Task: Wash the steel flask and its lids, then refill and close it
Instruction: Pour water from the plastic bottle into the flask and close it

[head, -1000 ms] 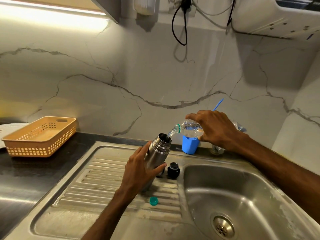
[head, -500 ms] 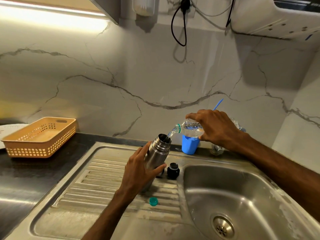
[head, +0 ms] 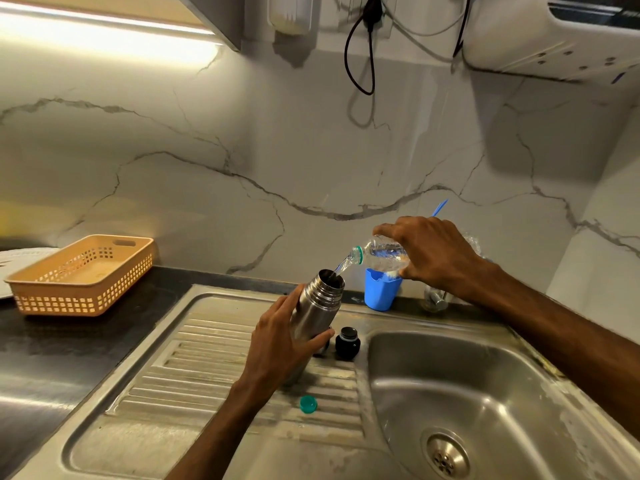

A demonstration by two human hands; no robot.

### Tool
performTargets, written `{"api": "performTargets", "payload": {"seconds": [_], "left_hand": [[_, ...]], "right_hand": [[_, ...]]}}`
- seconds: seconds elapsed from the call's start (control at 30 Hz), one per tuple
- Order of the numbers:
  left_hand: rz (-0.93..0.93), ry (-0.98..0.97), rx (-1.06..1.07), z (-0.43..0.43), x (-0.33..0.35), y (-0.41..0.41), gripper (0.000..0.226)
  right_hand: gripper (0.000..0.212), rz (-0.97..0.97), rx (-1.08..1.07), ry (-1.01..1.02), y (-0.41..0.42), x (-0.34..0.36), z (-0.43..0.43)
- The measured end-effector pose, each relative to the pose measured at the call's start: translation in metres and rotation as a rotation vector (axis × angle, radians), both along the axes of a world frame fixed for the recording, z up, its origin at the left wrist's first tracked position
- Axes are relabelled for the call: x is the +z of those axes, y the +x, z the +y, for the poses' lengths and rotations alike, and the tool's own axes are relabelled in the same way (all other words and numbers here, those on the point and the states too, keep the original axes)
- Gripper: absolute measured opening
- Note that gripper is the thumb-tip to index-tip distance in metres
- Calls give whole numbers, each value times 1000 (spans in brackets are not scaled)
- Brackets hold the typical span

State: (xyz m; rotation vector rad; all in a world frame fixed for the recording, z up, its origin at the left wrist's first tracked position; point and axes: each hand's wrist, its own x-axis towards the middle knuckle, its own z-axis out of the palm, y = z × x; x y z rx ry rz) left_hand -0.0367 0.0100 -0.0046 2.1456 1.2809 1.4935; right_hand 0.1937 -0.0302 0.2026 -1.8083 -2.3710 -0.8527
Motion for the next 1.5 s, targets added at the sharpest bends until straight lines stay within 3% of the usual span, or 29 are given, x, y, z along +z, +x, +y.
{"api": "performTargets", "payload": {"seconds": [1.5], "left_hand": [[-7, -24, -14, -6, 3, 0, 106]], "right_hand": [[72, -85, -43, 24, -13, 12, -11]]}}
